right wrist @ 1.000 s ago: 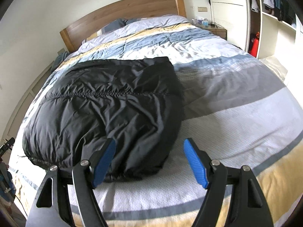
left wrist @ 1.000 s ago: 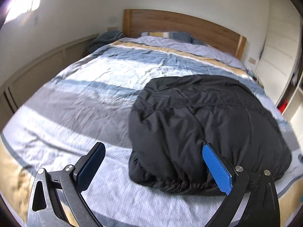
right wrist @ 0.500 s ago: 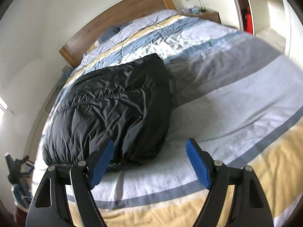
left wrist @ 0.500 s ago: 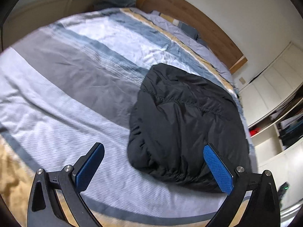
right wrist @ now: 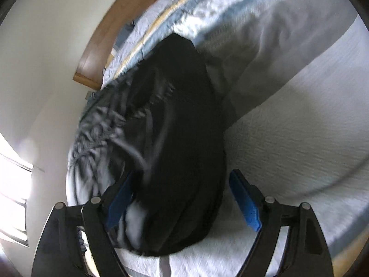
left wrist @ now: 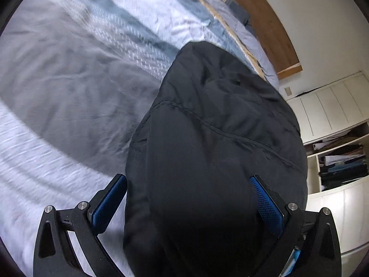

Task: Fold large clothes

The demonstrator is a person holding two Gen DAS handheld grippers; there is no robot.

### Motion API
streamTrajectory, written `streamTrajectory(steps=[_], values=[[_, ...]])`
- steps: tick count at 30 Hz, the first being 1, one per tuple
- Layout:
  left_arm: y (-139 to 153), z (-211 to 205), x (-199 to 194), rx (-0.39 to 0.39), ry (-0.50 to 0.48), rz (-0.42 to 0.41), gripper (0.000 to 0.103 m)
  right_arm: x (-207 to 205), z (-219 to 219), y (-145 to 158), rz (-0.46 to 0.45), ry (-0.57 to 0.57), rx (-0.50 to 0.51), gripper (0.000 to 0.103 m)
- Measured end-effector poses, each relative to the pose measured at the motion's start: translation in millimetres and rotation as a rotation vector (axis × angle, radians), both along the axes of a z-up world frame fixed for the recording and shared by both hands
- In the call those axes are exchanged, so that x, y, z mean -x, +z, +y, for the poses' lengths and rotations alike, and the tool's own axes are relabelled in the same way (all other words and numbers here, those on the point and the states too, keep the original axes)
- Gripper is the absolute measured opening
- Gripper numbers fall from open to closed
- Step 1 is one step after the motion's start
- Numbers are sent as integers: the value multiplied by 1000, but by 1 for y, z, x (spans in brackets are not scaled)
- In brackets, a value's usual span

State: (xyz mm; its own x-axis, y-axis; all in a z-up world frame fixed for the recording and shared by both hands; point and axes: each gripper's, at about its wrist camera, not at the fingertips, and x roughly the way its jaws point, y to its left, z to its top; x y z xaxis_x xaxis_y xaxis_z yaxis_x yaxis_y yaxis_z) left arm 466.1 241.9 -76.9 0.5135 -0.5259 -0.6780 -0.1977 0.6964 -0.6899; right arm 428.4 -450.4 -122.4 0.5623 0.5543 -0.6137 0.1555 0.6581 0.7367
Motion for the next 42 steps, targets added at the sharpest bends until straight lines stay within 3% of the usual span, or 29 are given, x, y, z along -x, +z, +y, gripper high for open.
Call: streamTrajectory(steps=[2, 6, 11, 13, 15, 18, 19, 20, 23, 25, 29, 35, 39, 42], values=[[-15, 2, -11, 45, -14, 22, 102, -10, 1, -15, 8, 2, -61, 93], [-35, 0, -23, 194, -44, 42, 102, -26, 8, -30, -18, 19, -159, 99], [-44, -7, -19, 356, -98, 2, 102, -46, 32, -36, -61, 117, -287, 102], [-44, -17, -17, 359, -117, -2, 102, -50, 37, -39, -59, 118, -287, 103], [-40, -28, -18, 313, -106, 12, 102, -53, 41, -39, -53, 112, -269, 103], [-24, -40, -15, 284, -99, -29, 74, -55, 49, -28, -58, 111, -201, 101], [-15, -44, -12, 278, -106, -54, 61, -56, 52, -23, -65, 115, -181, 96], [-6, -48, -9, 269, -116, -78, 50, -56, 54, -19, -76, 118, -175, 80], [25, -62, -1, 252, -141, -152, 34, -56, 59, 7, -148, 134, -176, 47], [47, -72, 3, 260, -148, -201, 31, -57, 67, 27, -193, 158, -152, 39], [92, -95, 13, 264, -184, -289, 27, -55, 86, 82, -298, 209, -93, 33], [154, -104, 43, 296, -233, -425, 27, -21, 91, 151, -430, 254, -74, 32], [162, -96, 72, 293, -246, -439, 27, 10, 83, 168, -465, 275, -82, 32], [143, -94, 85, 261, -250, -398, 27, 24, 84, 152, -438, 279, -58, 32]])
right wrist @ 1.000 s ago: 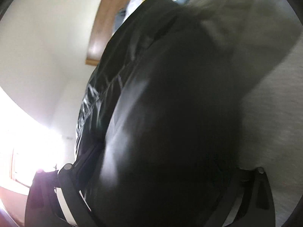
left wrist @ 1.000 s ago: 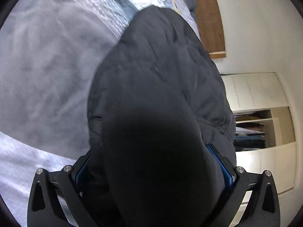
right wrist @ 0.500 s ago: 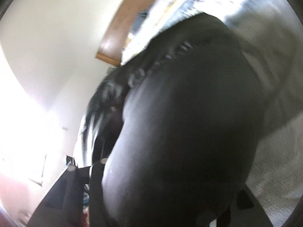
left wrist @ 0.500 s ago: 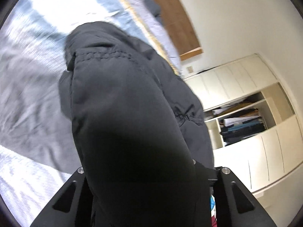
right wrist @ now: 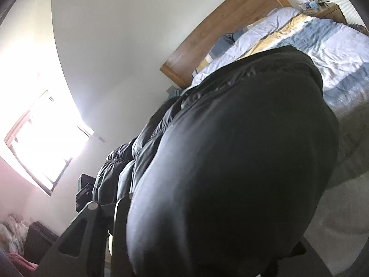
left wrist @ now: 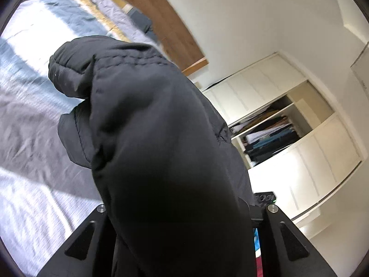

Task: Fold large clothes

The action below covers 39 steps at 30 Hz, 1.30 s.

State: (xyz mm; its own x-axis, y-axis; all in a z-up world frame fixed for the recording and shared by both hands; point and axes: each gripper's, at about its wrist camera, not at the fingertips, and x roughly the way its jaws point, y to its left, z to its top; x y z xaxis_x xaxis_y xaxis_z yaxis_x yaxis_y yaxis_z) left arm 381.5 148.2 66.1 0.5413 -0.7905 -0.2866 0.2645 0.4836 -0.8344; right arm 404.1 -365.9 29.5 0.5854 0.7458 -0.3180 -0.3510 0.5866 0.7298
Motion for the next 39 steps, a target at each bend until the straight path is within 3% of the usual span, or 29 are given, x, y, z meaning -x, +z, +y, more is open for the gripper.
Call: streamTrajectory(steps=[7, 9, 11, 13, 16, 20, 23, 27, 32, 39], values=[[-90, 7, 16, -183, 43, 229, 31, 15, -7, -77, 207, -60, 154, 36], [-99, 20, 21, -195, 64, 272, 40, 23, -20, -82, 238, -98, 163, 43], [-101, 31, 26, -226, 89, 314, 54, 22, -31, -81, 261, -137, 208, 60], [-98, 46, 32, -253, 104, 336, 64, 17, -37, -80, 281, -169, 239, 69], [-96, 63, 35, -278, 138, 355, 72, 13, -54, -77, 294, -212, 267, 74], [-85, 89, 51, -316, 225, 349, 78, 37, -75, -67, 294, -285, 322, 78], [-63, 80, 54, -337, 287, 314, 78, 47, -82, -54, 272, -338, 373, 78], [-44, 63, 57, -377, 281, 245, 78, 57, -65, -33, 183, -309, 413, 78], [-30, -13, 30, -458, 211, 147, 78, 47, 17, 0, 58, -214, 474, 78], [-33, -96, -36, -600, 177, 99, 84, -5, 126, -5, -37, -120, 549, 78]])
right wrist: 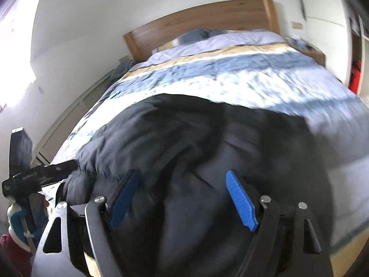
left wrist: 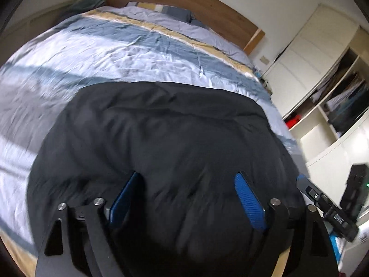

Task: Fold large clothes

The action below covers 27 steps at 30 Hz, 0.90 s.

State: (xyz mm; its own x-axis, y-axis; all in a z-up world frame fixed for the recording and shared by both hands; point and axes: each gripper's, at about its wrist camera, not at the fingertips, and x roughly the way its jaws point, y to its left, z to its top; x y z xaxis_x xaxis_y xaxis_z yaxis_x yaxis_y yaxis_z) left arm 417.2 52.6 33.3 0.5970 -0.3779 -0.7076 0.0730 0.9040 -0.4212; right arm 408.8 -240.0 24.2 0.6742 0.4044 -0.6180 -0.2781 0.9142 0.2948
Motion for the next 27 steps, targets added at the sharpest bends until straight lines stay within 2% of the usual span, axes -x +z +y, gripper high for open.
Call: streamTrajectory(steps=[3, 6, 11, 14, 17, 21, 24, 27], values=[[-11, -10, -30, -47, 8, 16, 87, -27, 26, -16, 22, 9, 54, 78], [-26, -12, -68, -87, 25, 70, 88, -62, 43, -36, 56, -4, 124, 78], [-38, -13, -119, -135, 50, 126, 92, -114, 48, -44, 88, -35, 145, 78], [-41, -7, -134, -139, 49, 142, 96, -120, 40, -46, 95, -29, 118, 78], [-41, 10, -132, -100, 58, 154, 96, -110, 14, -49, 83, -23, 74, 78], [-48, 51, -115, -76, 117, 199, 96, -82, -41, -55, 79, -63, 39, 78], [-52, 78, -99, -78, 164, 244, 96, -55, -94, -66, 109, -157, 45, 78], [-45, 101, -67, -115, 211, 237, 96, -33, -131, -69, 148, -248, 56, 78]])
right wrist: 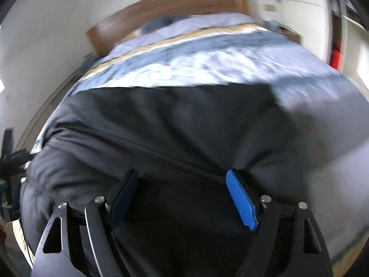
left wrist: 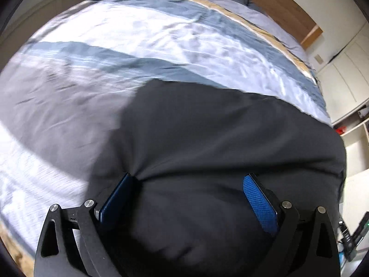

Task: Fold large clothes

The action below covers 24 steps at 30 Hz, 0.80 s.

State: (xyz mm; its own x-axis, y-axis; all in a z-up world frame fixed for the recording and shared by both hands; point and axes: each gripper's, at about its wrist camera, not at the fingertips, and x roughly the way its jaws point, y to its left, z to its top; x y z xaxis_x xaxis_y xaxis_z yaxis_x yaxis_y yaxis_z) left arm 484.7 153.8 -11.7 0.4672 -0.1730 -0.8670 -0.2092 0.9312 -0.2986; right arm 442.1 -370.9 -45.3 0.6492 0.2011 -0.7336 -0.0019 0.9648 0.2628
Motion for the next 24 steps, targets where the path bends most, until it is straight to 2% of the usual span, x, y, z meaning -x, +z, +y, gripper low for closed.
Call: streamTrajectory(steps=[4, 8, 14, 21, 24], values=[[18, 22, 50, 7, 57, -54, 95, 41, -38, 15, 21, -129, 41, 78], [40, 27, 113, -7, 87, -149, 95, 86, -42, 40, -26, -145, 30, 78], [58, 15, 200, -75, 105, -227, 95, 171, -7, 72, -100, -102, 39, 78], [74, -14, 290, -221, 73, -327, 99, 254, 46, 85, -156, -24, 134, 78], [79, -20, 323, -250, 72, -370, 101, 283, 63, 86, -177, -8, 158, 78]])
